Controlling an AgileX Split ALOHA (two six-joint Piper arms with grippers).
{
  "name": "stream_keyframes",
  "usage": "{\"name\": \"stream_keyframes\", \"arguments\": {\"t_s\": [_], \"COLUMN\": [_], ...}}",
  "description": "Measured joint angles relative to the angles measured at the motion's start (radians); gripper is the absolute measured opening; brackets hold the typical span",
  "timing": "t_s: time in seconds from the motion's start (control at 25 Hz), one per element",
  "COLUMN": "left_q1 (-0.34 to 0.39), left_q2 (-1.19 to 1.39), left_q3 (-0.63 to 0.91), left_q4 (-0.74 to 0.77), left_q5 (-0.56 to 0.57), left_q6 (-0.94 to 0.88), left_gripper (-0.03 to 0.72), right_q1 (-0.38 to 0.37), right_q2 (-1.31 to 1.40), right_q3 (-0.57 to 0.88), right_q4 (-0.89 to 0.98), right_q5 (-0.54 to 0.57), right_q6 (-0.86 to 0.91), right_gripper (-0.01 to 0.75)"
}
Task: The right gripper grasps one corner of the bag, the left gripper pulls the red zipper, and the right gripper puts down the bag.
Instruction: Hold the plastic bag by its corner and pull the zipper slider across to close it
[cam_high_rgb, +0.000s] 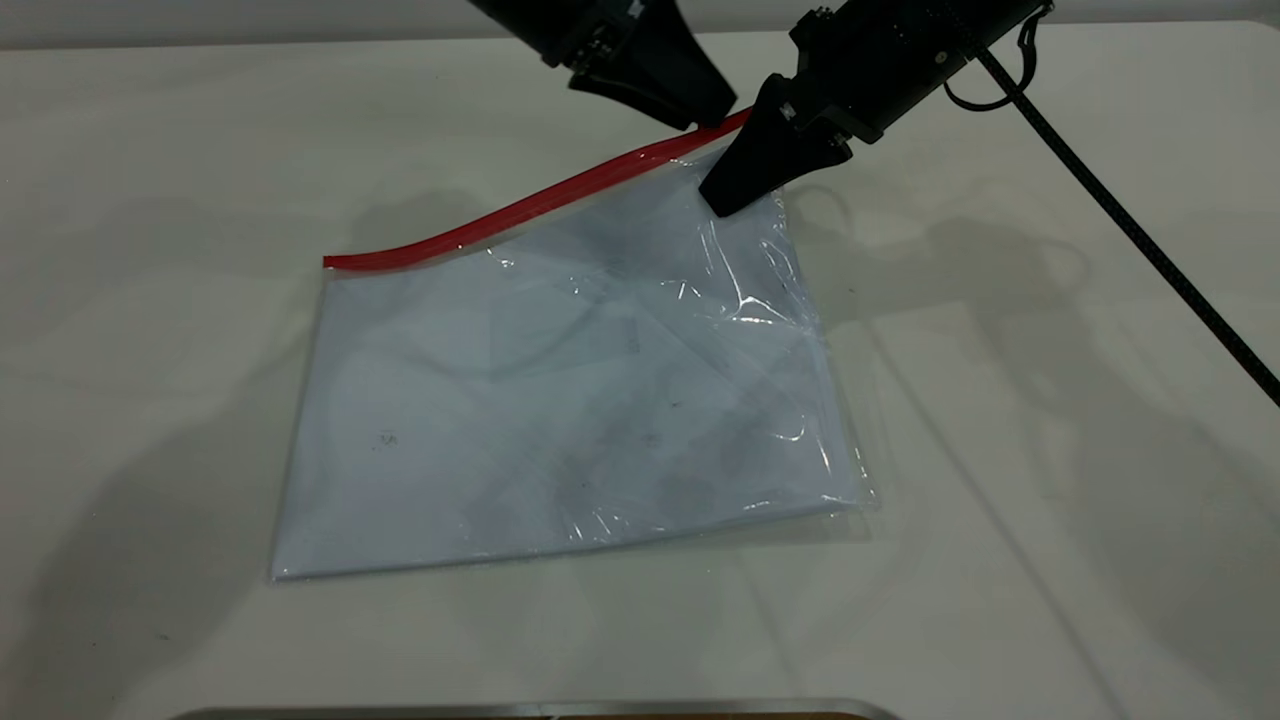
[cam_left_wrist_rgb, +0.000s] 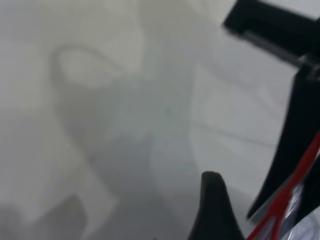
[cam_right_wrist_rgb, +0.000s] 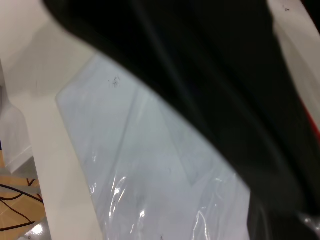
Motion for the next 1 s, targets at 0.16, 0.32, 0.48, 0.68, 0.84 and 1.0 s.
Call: {"name": "stream_keyframes", "arguments": {"t_s": [0.16,0.32,0.48,0.68,0.84,1.0], "left_q1": [-0.016,-0.016,-0.016,-0.017,-0.018,-0.018], "left_q2": [0.005,0.018,0.019,0.019,0.022,0.022], "left_q3": [-0.002,-0.002,-0.002,-0.002,-0.002,-0.002], "left_q4": [-0.002,-0.002,-0.005,-0.01,-0.013,-0.02], "left_q5": [0.001,-0.008,-0.009,-0.007,-0.004,0.003], "left_q6": [0.004,0.004,0.004,0.004,0.005,0.019], "left_gripper": [0.585,0.539,0.454,0.364,0.328,0.21], "right_q1": [0.0,0.0,0.0,0.0,0.0,-0.001], "right_q2": [0.0,-0.001,-0.008,-0.007,-0.007,-0.007], "right_q3": [0.0,0.0,0.001,0.001,0.001,0.001], "right_q4": [0.001,-0.01,-0.011,-0.011,-0.011,-0.011], "right_q5": [0.007,0.012,0.015,0.015,0.014,0.009], "right_q6": [-0.01,-0.015,-0.024,-0.024,-0.024,-0.024], "right_gripper": [0.034,0.034,0.034,0.034,0.034,0.034]}}
